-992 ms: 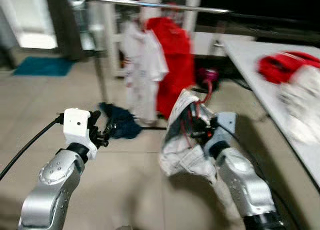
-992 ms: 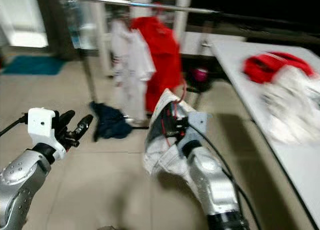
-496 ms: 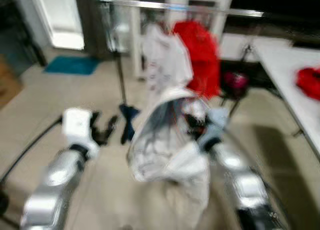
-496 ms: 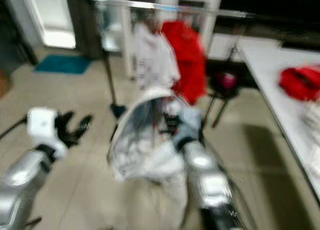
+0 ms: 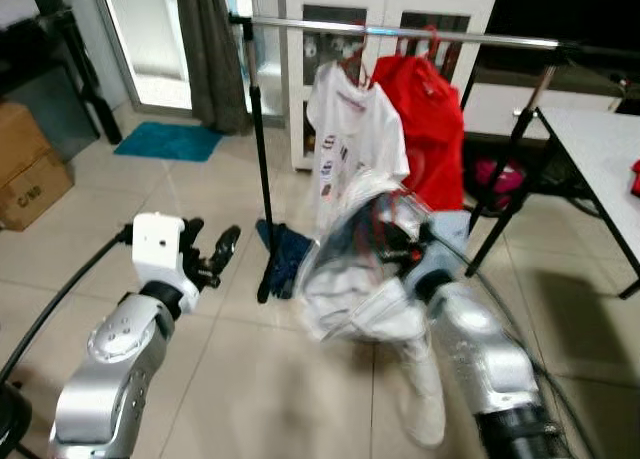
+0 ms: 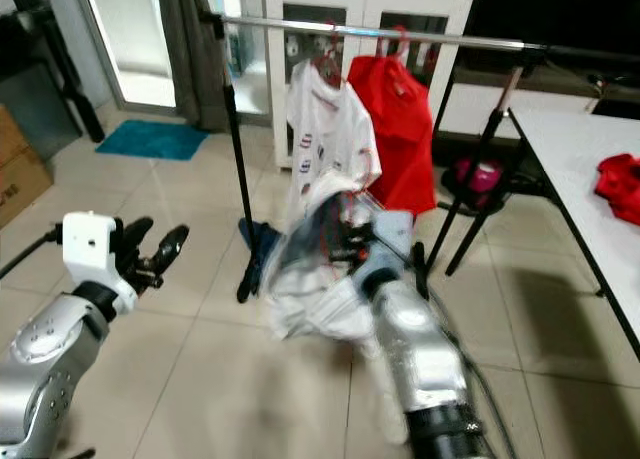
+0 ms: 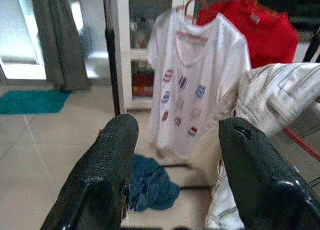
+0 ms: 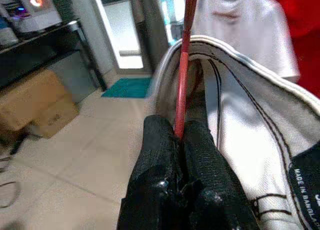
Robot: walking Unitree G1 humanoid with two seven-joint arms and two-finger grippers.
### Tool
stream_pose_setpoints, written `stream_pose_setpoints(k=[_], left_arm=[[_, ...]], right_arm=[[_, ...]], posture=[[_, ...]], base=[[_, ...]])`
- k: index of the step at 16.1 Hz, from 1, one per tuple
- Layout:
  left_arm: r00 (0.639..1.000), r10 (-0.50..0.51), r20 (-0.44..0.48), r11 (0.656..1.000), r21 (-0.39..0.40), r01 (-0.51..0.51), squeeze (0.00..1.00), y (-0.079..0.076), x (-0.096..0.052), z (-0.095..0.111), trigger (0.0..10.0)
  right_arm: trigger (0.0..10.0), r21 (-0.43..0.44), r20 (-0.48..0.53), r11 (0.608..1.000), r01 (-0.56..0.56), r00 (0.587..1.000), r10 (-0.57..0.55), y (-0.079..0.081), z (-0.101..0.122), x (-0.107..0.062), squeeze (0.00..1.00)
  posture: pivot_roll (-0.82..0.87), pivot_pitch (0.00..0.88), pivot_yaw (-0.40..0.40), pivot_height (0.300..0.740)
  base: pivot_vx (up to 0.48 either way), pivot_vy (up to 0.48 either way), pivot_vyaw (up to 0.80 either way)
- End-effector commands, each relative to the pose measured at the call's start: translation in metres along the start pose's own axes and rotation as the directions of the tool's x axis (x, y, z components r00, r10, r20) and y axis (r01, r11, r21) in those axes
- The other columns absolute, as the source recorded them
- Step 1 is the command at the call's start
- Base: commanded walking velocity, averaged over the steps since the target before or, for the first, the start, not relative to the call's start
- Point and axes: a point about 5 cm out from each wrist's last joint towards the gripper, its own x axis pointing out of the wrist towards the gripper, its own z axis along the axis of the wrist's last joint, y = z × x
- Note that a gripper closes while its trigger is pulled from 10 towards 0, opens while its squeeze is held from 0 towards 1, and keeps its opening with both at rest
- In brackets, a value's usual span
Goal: Hang hanger
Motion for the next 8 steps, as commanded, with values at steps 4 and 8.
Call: stream_pose_setpoints(k=[4, 8], left_arm=[[0.999, -0.035, 0.012, 0.999, 0.003, 0.035, 0.0, -0.009, 0.004, 0.002, 10.0], [0.999, -0.022, 0.028, 1.0, -0.013, 0.023, 0.0, -0.007, 0.004, 0.004, 10.0]], right_arm=[[10.0, -0.01, 0.096, 1.0, 0.003, 0.995, -0.002, -0.008, 0.02, -0.008, 0.0], [10.0, 0.005, 0.081, 1.0, -0.017, 0.997, 0.016, -0.009, 0.017, -0.013, 0.0]], posture=[[-0.03, 0.0, 0.023, 0.727], [-0.02, 0.0, 0.01, 0.727]], base=[[0.333, 0.0, 0.0], [0.332, 0.0, 0.0]])
